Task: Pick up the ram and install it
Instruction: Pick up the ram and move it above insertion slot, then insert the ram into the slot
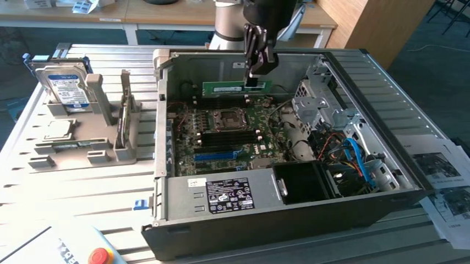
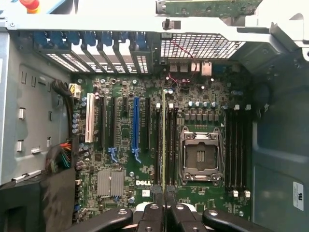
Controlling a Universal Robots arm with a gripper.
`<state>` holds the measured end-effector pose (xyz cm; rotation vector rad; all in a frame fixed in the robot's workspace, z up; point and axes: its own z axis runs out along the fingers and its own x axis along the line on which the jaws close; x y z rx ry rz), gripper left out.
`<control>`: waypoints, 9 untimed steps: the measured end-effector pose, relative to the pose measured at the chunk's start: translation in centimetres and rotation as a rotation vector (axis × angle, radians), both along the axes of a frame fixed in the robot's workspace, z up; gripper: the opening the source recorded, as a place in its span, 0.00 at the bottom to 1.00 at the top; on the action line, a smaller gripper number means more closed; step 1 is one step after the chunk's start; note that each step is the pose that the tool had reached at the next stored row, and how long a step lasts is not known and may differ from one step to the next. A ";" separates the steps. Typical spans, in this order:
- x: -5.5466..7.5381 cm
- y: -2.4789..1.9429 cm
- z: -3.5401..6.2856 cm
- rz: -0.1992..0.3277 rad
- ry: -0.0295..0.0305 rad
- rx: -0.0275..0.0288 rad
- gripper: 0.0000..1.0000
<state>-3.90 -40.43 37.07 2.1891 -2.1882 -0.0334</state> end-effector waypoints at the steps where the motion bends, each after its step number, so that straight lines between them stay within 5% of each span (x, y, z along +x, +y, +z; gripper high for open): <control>1: 0.0 0.00 -0.13 0.000 0.0000 0.0000 0.12; 9: 0.0 0.00 -0.48 0.000 -0.0001 0.0000 0.12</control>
